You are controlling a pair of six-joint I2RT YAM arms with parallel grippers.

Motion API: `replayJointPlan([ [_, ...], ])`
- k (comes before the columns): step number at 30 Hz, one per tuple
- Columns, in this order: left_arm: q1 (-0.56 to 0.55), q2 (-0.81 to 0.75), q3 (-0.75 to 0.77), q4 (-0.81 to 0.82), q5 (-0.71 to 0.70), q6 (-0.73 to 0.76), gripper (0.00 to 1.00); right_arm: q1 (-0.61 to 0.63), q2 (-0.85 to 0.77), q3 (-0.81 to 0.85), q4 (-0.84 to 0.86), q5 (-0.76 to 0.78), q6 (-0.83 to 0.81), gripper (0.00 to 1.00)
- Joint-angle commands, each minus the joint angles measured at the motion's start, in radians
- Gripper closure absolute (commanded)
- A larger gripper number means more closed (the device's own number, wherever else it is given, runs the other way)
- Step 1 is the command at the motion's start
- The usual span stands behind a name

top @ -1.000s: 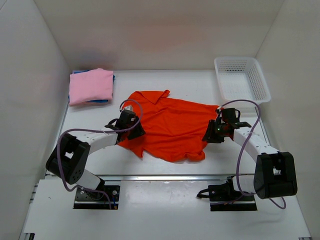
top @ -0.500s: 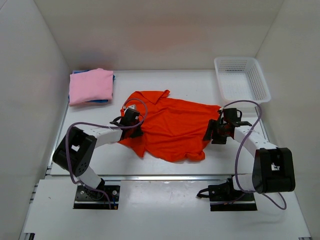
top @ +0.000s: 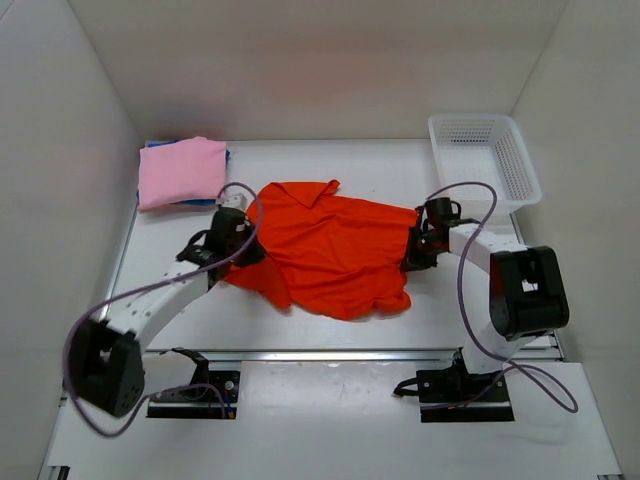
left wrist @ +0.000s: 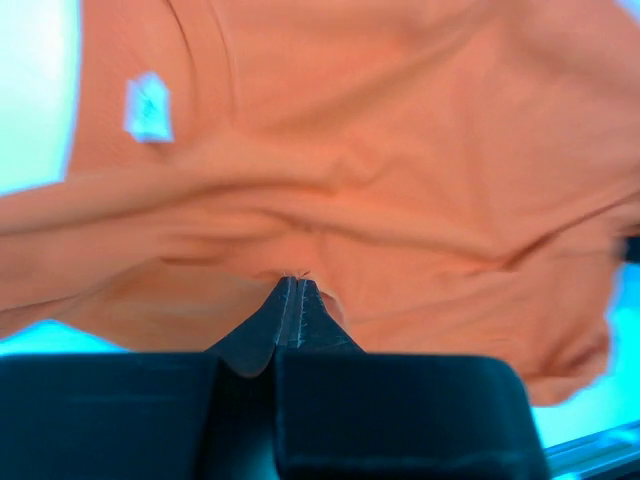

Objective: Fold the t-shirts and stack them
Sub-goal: Flatten out the tshirt

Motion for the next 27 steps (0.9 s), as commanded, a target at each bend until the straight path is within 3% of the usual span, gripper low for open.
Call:
replayJointPlan([
  [1,0.089,-0.227,-0.023,-0.108,0.04,0.057,1.0,0.028,0.036,0.194,-0.028,0.053,-0.047,1.0],
  [7,0.181,-0.441,-0.089,-0.233,0.043,0.091,1.0,0.075,0.22,0.588,-0.18,0.148,-0.107,1.0],
  [10,0.208,-0.498,-0.123,-0.263,0.048,0.107,1.0,0.089,0.283,0.698,-0.301,0.223,-0.13,0.87],
  [14,0.228,-0.536,-0.14,-0.277,0.043,0.121,1.0,0.089,0.155,0.554,-0.237,0.234,-0.124,0.62],
  [17,0.221,-0.54,-0.166,-0.262,0.068,0.119,1.0,0.052,0.031,0.344,-0.132,0.208,-0.105,0.53],
  [21,0.208,-0.543,-0.192,-0.227,0.088,0.096,1.0,-0.004,-0.05,0.224,-0.046,0.144,-0.059,0.53],
  [27,0.224,-0.561,-0.203,-0.223,0.095,0.087,1.0,-0.084,-0.027,0.1,0.152,-0.021,0.088,0.54],
])
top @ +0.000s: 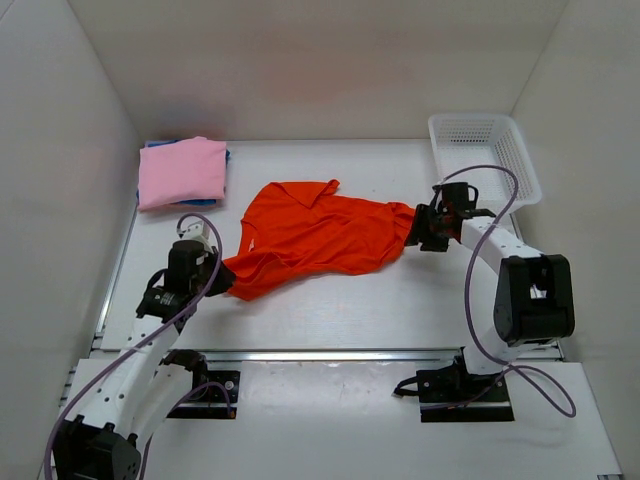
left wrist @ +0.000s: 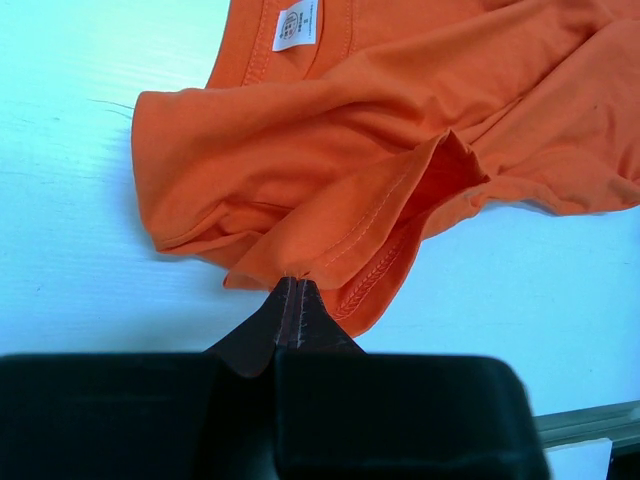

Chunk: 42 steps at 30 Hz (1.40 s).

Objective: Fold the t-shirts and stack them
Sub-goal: Flatten out the tshirt

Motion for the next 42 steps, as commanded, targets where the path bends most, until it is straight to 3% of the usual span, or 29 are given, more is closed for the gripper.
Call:
replayJointPlan([
  [1,0.006,-0.033,-0.002,0.016,0.017,-0.001,1.0,-0.039,0.015,-0.05,0.2,-0.133,0.129,0.54],
  [11,0.026,-0.039,-0.016,0.035,0.025,0.003,1.0,-0.049,0.191,-0.084,0.384,-0.33,0.269,0.53],
  [12,0.018,-0.035,-0.019,0.032,0.026,0.003,1.0,-0.056,0.205,-0.074,0.383,-0.339,0.266,0.66],
  [13,0.021,-0.038,-0.019,0.038,0.023,0.005,1.0,-0.056,0.217,-0.067,0.372,-0.354,0.25,0.99],
  [15,0.023,-0.039,-0.025,0.041,0.023,0.011,1.0,-0.059,0.208,-0.026,0.291,-0.344,0.215,1.0],
  [18,0.029,-0.036,-0.019,0.033,0.028,0.011,1.0,-0.045,0.08,0.053,0.132,-0.176,0.1,1.0],
  [22,0.026,-0.039,-0.02,0.042,0.031,0.009,1.0,-0.016,-0.09,0.187,-0.03,-0.098,0.02,1.0],
  [25,0.024,-0.045,-0.026,0.05,0.04,0.005,1.0,0.011,-0.126,0.172,-0.137,-0.089,-0.012,1.0],
  [27,0.023,-0.051,-0.029,0.052,0.046,-0.003,1.0,0.039,-0.141,0.103,-0.175,-0.077,-0.006,0.9],
  [28,0.023,-0.054,-0.023,0.044,0.04,-0.001,1.0,0.047,-0.172,0.033,-0.169,-0.075,0.0,0.78],
  [30,0.026,-0.071,-0.02,0.033,0.046,0.011,1.0,0.041,-0.251,-0.08,-0.143,-0.074,0.031,0.67],
  [31,0.038,-0.073,-0.011,0.023,0.033,0.02,1.0,-0.002,-0.337,-0.189,-0.122,-0.077,0.052,0.57],
  [35,0.029,-0.061,-0.02,0.036,0.046,0.008,1.0,-0.08,-0.407,-0.267,-0.097,-0.098,0.029,0.53],
  [42,0.023,-0.085,-0.039,0.046,0.045,-0.006,1.0,-0.151,-0.327,-0.279,-0.029,-0.098,0.002,0.54],
])
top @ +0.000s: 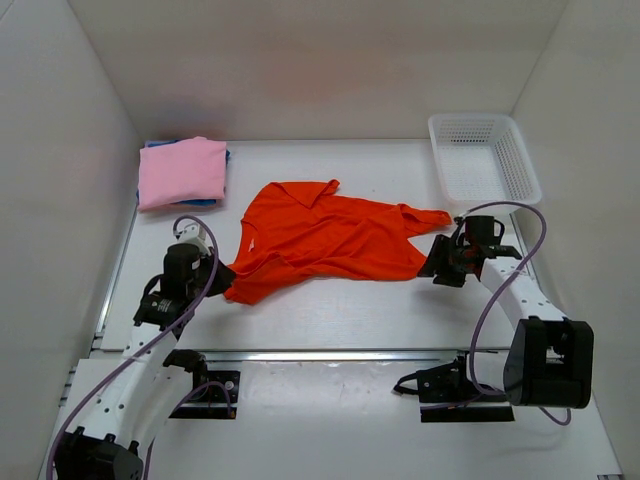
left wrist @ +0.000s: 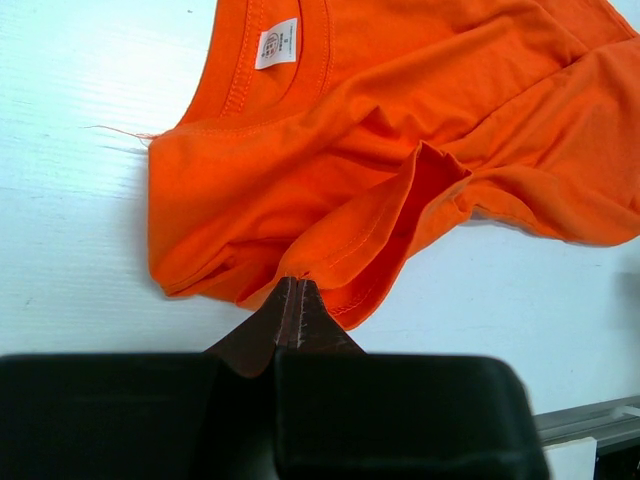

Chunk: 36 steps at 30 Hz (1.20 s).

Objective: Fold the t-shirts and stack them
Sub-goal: Flatten out the tshirt

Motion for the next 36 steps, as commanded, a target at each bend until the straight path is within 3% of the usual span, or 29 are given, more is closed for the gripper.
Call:
replayJointPlan([
  [1,0.009,-0.031,-0.019,0.013,0.014,-0.005,1.0,-0.042,0.05,0.012,0.097,-0.009,-0.011,0.54],
  [12,0.015,-0.026,-0.02,0.013,0.017,-0.008,1.0,-0.084,0.332,0.085,0.3,-0.084,0.051,0.55],
  [15,0.012,-0.025,-0.02,0.018,0.016,-0.001,1.0,-0.092,0.397,0.116,0.323,-0.159,0.057,0.69],
  [16,0.015,-0.023,-0.019,0.019,0.022,0.001,1.0,-0.092,0.408,0.141,0.312,-0.174,0.051,0.89],
  [17,0.018,-0.012,-0.01,0.016,0.02,0.009,1.0,-0.092,0.415,0.156,0.292,-0.161,0.043,1.0],
  [21,0.044,0.049,0.064,0.019,0.029,0.016,1.0,-0.105,0.309,0.207,0.233,-0.15,0.028,1.0],
  [23,0.067,0.09,0.146,0.024,0.046,0.029,1.0,-0.109,0.237,0.266,0.179,-0.167,0.031,0.99],
  [28,0.124,0.201,0.523,0.012,0.029,0.033,1.0,-0.142,0.052,0.501,0.07,-0.225,0.071,1.0],
  [32,0.121,0.267,0.824,0.007,0.0,0.035,1.0,-0.168,-0.139,0.631,0.065,-0.237,0.118,1.0],
  [36,0.107,0.261,1.033,0.005,-0.063,0.042,1.0,-0.207,-0.244,0.714,0.076,-0.28,0.16,1.0],
])
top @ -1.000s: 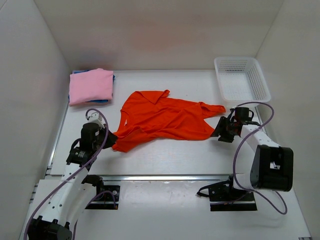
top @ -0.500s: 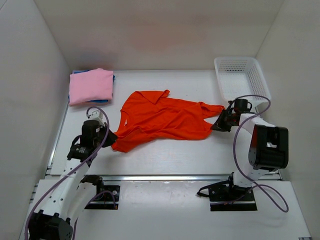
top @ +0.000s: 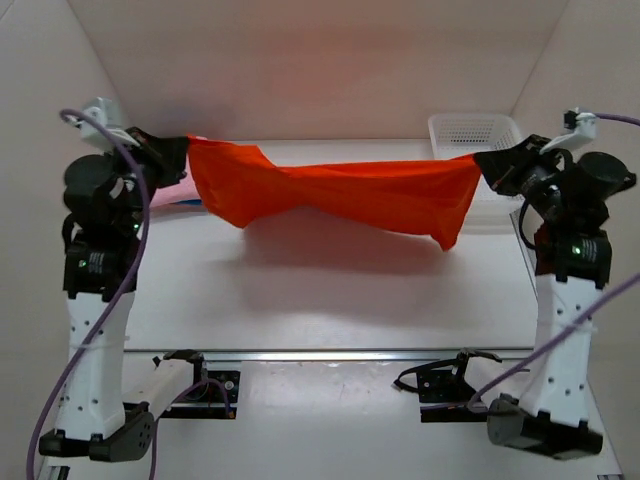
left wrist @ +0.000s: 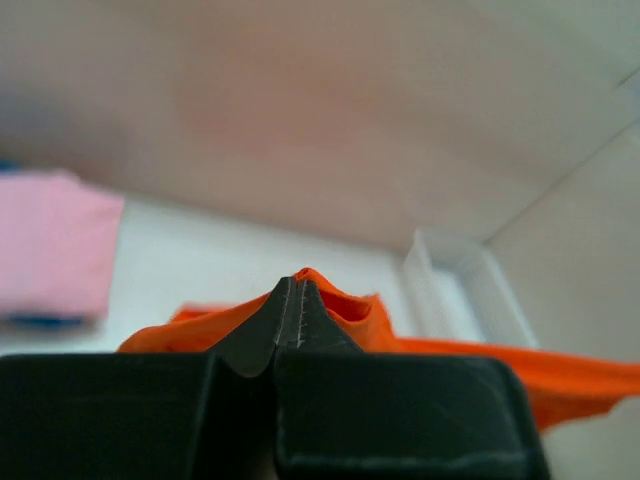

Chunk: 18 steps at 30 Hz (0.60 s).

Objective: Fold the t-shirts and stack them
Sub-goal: Flatten out the tshirt

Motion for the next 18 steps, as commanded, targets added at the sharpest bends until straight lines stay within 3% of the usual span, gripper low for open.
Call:
replayJointPlan([
  [1,-0.012,-0.039,0.157,0.005,-0.066,0.02,1.0,-0.037,-0.072,0.073,-0.021,-0.064,0.058,1.0],
  [6,-0.116,-0.044,0.333,-0.04,-0.22,0.068,1.0,0.061,-0.065,0.258,-0.125,0.043,0.019,1.0],
  [11,-0.198,-0.036,0.308,-0.028,-0.31,0.1,1.0,0.052,-0.034,0.265,-0.107,0.004,0.049,1.0],
  [13,-0.141,-0.009,0.265,-0.047,-0.253,0.094,1.0,0.049,0.012,0.228,-0.091,-0.027,0.054,1.0],
  [16,0.0,0.037,0.141,-0.015,-0.01,0.051,1.0,0.078,0.095,0.151,-0.087,-0.044,0.054,1.0],
  [18,0.012,0.081,0.056,0.012,0.023,0.039,1.0,0.105,0.168,0.124,-0.097,-0.01,0.026,1.0],
])
